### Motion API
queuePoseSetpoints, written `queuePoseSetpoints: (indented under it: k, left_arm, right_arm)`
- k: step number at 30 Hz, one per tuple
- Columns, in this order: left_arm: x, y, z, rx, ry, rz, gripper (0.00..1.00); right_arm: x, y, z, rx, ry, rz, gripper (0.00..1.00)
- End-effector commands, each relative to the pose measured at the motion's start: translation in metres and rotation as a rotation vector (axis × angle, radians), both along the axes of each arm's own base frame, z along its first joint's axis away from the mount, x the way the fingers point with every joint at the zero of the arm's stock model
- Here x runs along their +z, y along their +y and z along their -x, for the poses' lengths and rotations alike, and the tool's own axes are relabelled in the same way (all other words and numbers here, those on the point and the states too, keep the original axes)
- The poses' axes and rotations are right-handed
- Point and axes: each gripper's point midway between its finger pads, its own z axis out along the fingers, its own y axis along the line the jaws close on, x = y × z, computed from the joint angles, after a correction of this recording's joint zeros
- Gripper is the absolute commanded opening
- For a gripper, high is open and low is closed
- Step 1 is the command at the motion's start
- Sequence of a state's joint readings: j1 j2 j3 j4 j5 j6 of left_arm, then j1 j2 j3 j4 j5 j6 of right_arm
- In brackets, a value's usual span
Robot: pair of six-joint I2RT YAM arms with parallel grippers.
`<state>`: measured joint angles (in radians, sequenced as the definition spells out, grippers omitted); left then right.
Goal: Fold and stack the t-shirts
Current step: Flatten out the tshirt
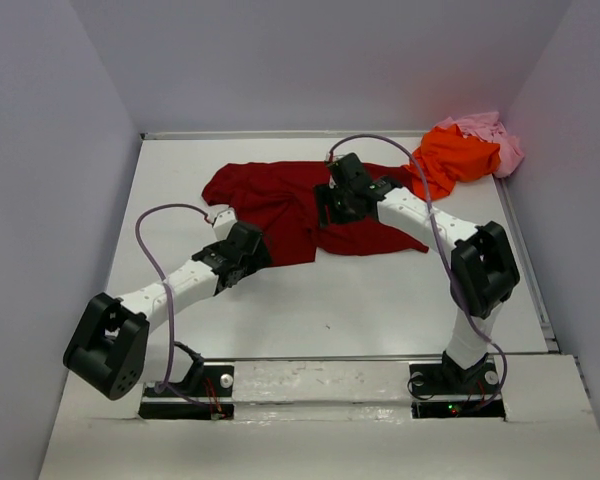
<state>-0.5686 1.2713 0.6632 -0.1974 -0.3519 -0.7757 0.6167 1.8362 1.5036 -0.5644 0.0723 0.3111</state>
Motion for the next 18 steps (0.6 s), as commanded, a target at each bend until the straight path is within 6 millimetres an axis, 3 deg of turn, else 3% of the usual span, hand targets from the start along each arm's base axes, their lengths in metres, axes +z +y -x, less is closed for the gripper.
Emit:
queuePoseSetpoints:
  k: [1,6,18]
  left_arm:
    - [0.002,-0.004,-0.007,-0.005,-0.028,0.004,0.99]
    - [-0.002,-0.006,-0.013,-0.028,-0.031,-0.015,0.99]
    - [-0.034,-0.016,-0.02,-0.044,0.036,-0.039,0.99]
  right_arm:
    - [0.037,-0.001,-0.015,-0.031,-0.11,-0.071,0.7]
    - [0.044,-0.004,-0.014,-0.033,-0.118,-0.086,0.7]
    - [0.064,-0.012,-0.011,-0.035,-0.146,-0.118,0.7]
